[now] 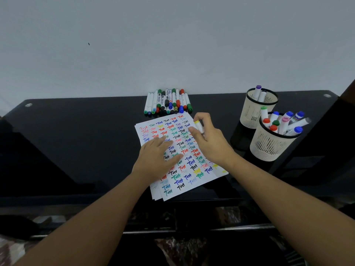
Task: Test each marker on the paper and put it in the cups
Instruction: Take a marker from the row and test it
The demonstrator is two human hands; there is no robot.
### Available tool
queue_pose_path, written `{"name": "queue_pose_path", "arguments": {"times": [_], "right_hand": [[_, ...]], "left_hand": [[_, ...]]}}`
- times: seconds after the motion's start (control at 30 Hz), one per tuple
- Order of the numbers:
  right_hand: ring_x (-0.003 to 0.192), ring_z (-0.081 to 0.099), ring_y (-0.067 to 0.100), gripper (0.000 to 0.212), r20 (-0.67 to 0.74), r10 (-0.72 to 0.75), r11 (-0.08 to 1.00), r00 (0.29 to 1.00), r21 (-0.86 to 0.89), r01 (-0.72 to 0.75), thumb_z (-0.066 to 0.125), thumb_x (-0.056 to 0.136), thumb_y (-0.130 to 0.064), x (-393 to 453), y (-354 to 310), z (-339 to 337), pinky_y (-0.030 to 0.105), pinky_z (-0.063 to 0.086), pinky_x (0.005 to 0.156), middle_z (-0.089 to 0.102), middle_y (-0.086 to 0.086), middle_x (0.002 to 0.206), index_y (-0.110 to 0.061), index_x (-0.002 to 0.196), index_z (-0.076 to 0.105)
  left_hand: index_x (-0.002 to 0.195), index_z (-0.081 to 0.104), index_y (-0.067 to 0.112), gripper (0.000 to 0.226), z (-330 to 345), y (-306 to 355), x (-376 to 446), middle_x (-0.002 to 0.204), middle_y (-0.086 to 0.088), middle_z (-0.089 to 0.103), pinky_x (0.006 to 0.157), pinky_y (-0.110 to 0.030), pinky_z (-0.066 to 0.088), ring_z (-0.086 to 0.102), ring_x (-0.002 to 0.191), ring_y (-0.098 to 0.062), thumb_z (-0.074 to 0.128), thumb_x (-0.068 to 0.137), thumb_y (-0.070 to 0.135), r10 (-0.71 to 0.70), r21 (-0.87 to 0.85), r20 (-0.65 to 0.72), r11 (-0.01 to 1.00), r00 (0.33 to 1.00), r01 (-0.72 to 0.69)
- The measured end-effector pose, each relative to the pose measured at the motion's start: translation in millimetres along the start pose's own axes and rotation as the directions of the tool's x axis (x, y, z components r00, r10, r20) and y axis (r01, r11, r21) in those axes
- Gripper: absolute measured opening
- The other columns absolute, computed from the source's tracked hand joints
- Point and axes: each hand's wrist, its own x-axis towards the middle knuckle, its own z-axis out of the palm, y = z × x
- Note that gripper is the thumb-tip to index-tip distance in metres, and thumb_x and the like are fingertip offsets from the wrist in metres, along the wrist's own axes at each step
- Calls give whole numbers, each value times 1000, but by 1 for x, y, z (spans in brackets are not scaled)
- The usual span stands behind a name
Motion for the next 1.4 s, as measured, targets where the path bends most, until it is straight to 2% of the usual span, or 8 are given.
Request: {"name": "queue_pose_path", "arguments": {"times": [0.2, 0.4, 0.73, 0.97, 1.07, 1.2, 1.3, 1.4], "right_hand": [[47, 42, 3, 25, -100, -23, 984, 995, 172, 40, 41, 112, -30, 4, -9, -5, 21, 37, 48, 52, -7, 70, -41, 134, 34], [57, 57, 14, 30, -15, 16, 979, 1000, 205, -13, 42, 112, -34, 7, -5, -5, 37, 53, 52, 68, 1, 102, -54, 134, 35], [48, 35, 8, 12, -114, -5, 976, 993, 217, 29, 38, 111, -47, 5, -4, 3, 28, 34, 47, 45, 0, 65, -37, 116, 41], [51, 41, 7, 29, -122, 71, 920, 990, 393, -17, 37, 110, -13, 6, -6, 4, 31, 37, 50, 51, -14, 60, -34, 129, 34], [59, 47, 22, 42, -75, 145, 935, 987, 335, -112, 34, 108, -7, 11, -6, -1, 36, 44, 57, 56, -10, 74, -39, 134, 41], [78, 65, 18, 37, -11, 284, 911, 959, 315, -266, 34, 109, -11, 15, -4, -9, 25, 55, 67, 62, 8, 109, -24, 105, 68], [95, 61, 18, 33, 101, 367, 879, 925, 287, -381, 37, 107, -9, 16, -3, -15, 34, 58, 86, 58, 2, 117, -27, 122, 61], [112, 60, 23, 63, 234, 341, 901, 910, 194, -387, 49, 98, 10, 13, -1, -25, 48, 57, 101, 51, 3, 122, -30, 145, 43]], "left_hand": [[154, 40, 34, 77, 0, 0, -1, 165, 6, 28, 124, -40, 9, 17, 153, -16, 42, 91, 78, 4, -11, 3, 1000, 1000, -4], [154, 39, 35, 77, -1, 0, -1, 165, 6, 27, 124, -41, 8, 16, 153, -16, 41, 90, 80, -3, -4, 16, 1000, 1000, 3], [150, 44, 34, 75, 1, -2, 1, 162, 7, 33, 123, -42, 13, 22, 151, -15, 41, 90, 80, 5, -5, -6, 1000, 1000, -5], [147, 47, 34, 72, 0, -1, -1, 162, 6, 33, 123, -42, 13, 22, 151, -16, 44, 90, 78, 5, -23, -17, 1000, 1000, -5], [147, 48, 34, 72, 0, -1, -2, 161, 7, 34, 124, -42, 13, 23, 151, -15, 46, 90, 78, 4, -41, -33, 999, 999, -6], [148, 47, 35, 72, -1, 0, -3, 161, 8, 34, 124, -41, 13, 22, 151, -15, 46, 90, 78, 5, -40, -38, 999, 999, -7], [147, 47, 35, 73, 0, -1, -2, 161, 8, 35, 124, -43, 15, 23, 151, -16, 44, 89, 79, 7, -43, -31, 999, 999, -9], [147, 48, 35, 70, 0, -2, -1, 161, 7, 35, 124, -43, 16, 24, 151, -16, 43, 91, 77, 11, -34, -33, 999, 999, -12]]}}
